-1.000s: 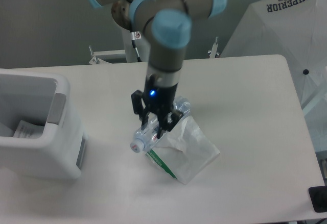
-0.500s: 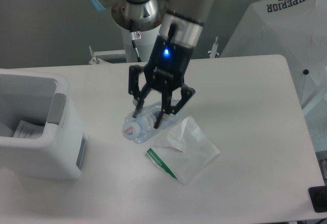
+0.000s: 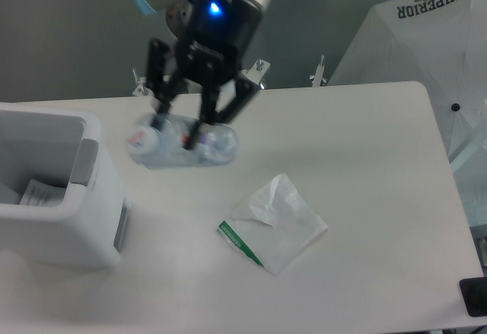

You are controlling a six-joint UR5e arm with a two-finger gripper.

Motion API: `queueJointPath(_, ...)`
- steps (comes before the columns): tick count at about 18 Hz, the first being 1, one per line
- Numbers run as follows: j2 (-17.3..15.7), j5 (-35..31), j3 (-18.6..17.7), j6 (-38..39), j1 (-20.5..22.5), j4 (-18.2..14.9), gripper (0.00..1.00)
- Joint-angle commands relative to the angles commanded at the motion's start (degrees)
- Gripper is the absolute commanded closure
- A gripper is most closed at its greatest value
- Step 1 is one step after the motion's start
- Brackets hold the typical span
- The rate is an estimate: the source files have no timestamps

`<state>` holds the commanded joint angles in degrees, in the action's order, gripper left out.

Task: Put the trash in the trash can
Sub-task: 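Lift the clear bottle up off the bag, then carry the bottle over the white bin and release it inside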

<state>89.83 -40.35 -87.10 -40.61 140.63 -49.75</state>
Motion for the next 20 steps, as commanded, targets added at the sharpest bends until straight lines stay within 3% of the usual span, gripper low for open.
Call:
queueJointPath(7, 2.01, 2.73, 1.14, 0.00, -8.43, 0.18, 0.47)
queueJointPath(20, 6.59, 2.73, 0.53, 4.13, -16.97, 0.35, 0.45)
